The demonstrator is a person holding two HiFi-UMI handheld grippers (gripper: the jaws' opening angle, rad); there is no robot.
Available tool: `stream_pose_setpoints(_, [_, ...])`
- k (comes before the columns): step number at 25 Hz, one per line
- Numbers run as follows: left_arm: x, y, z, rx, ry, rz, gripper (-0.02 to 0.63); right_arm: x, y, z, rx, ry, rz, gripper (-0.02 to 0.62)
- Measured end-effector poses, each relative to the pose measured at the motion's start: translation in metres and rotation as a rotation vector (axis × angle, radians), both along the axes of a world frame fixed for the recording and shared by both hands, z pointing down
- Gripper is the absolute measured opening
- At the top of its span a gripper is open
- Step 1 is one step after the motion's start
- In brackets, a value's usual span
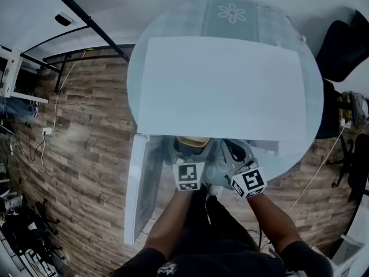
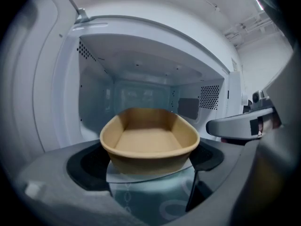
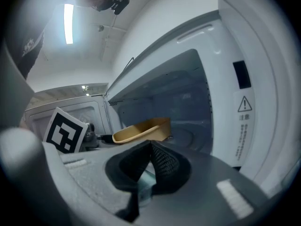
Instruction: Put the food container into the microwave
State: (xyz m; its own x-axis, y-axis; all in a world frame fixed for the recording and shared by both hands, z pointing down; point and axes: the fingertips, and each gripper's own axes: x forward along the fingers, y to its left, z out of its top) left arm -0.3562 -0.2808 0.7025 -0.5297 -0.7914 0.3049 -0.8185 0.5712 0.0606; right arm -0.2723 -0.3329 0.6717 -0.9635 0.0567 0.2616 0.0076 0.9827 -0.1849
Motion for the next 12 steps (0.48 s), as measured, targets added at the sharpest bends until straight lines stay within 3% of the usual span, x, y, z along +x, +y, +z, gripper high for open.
stream_pose_setpoints(12, [-0.011,-0.021,0.014,-0.046,0.024,0.006,0.523,-0.002,0.003,0.008,-0.018,0.015,-0.003,0.002])
